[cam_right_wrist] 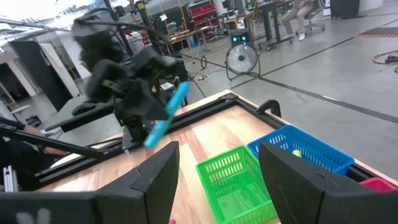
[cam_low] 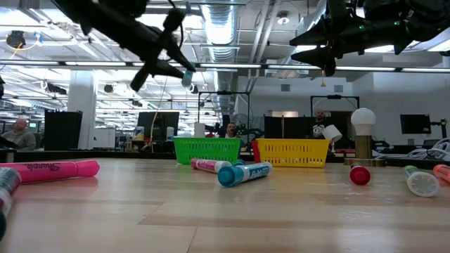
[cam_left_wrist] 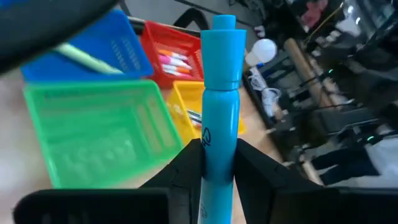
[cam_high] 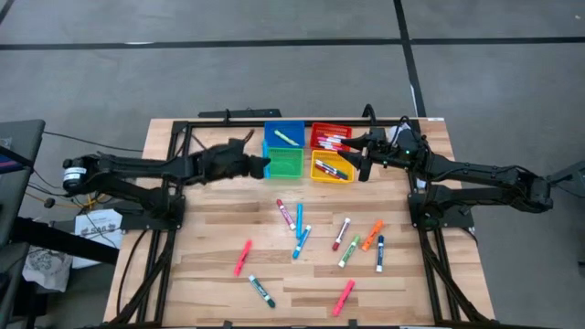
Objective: Pick & Place Markers
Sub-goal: Put the left blue highlighter into the blue basket
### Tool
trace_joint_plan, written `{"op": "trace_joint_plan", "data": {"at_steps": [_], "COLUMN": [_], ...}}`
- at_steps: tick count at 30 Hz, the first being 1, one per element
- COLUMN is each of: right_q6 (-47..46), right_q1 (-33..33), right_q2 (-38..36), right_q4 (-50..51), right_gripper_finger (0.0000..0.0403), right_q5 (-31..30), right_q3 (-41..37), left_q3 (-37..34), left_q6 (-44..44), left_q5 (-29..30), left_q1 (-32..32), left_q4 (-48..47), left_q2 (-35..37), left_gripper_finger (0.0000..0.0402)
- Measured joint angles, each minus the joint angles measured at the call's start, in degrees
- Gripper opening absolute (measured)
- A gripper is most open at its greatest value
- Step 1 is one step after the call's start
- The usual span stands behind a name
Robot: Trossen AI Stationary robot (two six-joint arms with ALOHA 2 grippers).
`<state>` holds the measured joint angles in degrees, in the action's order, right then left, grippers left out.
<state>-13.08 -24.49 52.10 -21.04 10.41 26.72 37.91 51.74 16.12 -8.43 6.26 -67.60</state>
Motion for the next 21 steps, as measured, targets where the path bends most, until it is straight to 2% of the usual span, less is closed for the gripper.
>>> {"op": "trace_joint_plan", "data": {"at_steps": [7, 14, 21], "right_q6": [0.0, -0.02, -0.02], "right_q1": [-0.02, -0.02, -0.02], "right_q2": [0.0, 0.0, 0.0], "right_q4": [0.02, 0.02, 0.02], "right_gripper_finger": [0.0209, 0.0209, 0.0209], "right_q5": [-0.04, -0.02, 0.0], "right_q3": [0.0, 0.0, 0.0], "left_q3": [5.02, 12.91, 19.14], "left_q6": [-16.3, -34.42, -52.93], "left_q5": [-10.42, -18.17, -20.68], "left_q1": [-10.3, -17.35, -21.11], "left_q4": [0.39, 0.26, -0.63], "left_q2": [-6.26, -15.7, -24.94], "left_gripper_finger": [0.0076, 0.0076, 0.0076]}}
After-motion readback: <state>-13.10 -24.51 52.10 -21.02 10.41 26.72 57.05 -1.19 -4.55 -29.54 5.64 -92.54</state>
